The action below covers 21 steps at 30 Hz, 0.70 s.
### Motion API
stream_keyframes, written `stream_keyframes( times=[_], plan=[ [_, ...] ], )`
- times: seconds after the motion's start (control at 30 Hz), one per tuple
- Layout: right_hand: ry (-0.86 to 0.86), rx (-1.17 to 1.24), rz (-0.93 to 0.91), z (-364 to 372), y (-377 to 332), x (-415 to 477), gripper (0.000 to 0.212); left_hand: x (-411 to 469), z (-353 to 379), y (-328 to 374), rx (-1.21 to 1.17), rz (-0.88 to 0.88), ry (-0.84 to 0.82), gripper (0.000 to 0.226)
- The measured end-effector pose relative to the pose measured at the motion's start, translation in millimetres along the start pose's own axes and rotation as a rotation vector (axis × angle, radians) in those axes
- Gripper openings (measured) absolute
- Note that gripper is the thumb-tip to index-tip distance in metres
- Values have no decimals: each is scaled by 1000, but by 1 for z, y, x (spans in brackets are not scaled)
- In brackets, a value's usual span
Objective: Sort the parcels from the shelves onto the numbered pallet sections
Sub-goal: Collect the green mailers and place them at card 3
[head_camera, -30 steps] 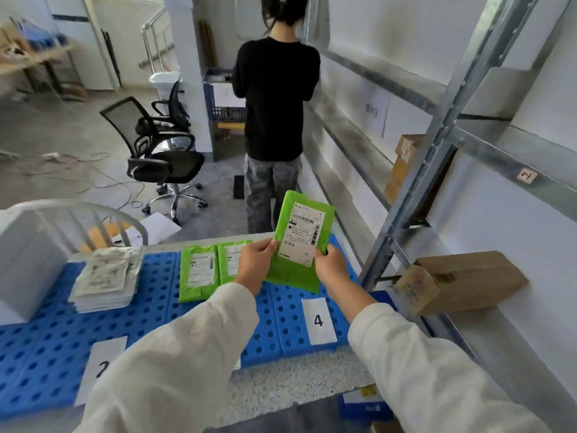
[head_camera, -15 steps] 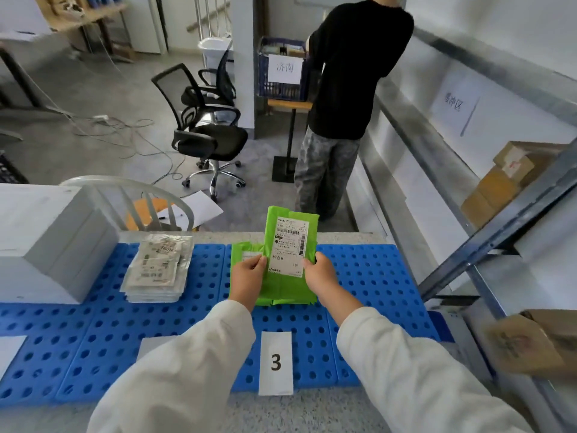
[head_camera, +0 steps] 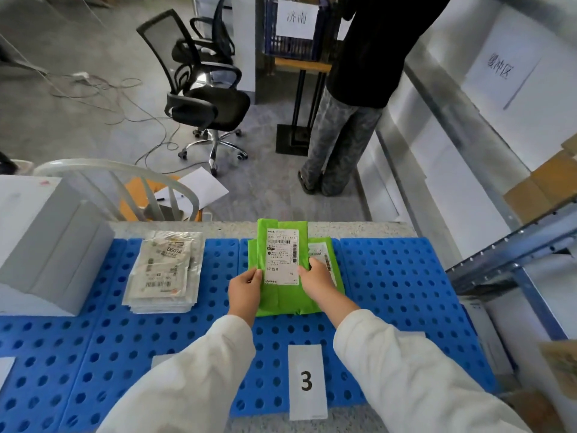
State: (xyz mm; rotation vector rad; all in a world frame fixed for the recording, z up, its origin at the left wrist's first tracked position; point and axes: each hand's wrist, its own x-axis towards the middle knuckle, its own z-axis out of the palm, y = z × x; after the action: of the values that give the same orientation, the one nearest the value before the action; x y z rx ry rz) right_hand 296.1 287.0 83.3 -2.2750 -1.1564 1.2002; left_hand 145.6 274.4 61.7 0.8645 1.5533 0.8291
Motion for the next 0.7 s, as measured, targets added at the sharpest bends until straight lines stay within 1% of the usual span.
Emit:
stream_keyframes(
  times=[0.07,0.2,0.33,0.5,0.6,0.7],
  plan=[
    [2,-15,10,5,-2,6,54,7,-1,-2,7,-8,0,22],
    [-10,-60,18,15,-5,14,52,17,-4,-8,24,-21,-1,28],
    [-33,-96,17,24,-4,19,53,20,-7,-16,66,-25,6,28],
    [-35,-128,26,32,3,20,54,20,-6,-19,230,33,37,32],
    [-25,-125,12,37,3,21,53,20,-4,-22,265,46,39,26],
    [8,-116,-21,41,4,18,59,22,-2,-22,303,57,31,21]
  ],
)
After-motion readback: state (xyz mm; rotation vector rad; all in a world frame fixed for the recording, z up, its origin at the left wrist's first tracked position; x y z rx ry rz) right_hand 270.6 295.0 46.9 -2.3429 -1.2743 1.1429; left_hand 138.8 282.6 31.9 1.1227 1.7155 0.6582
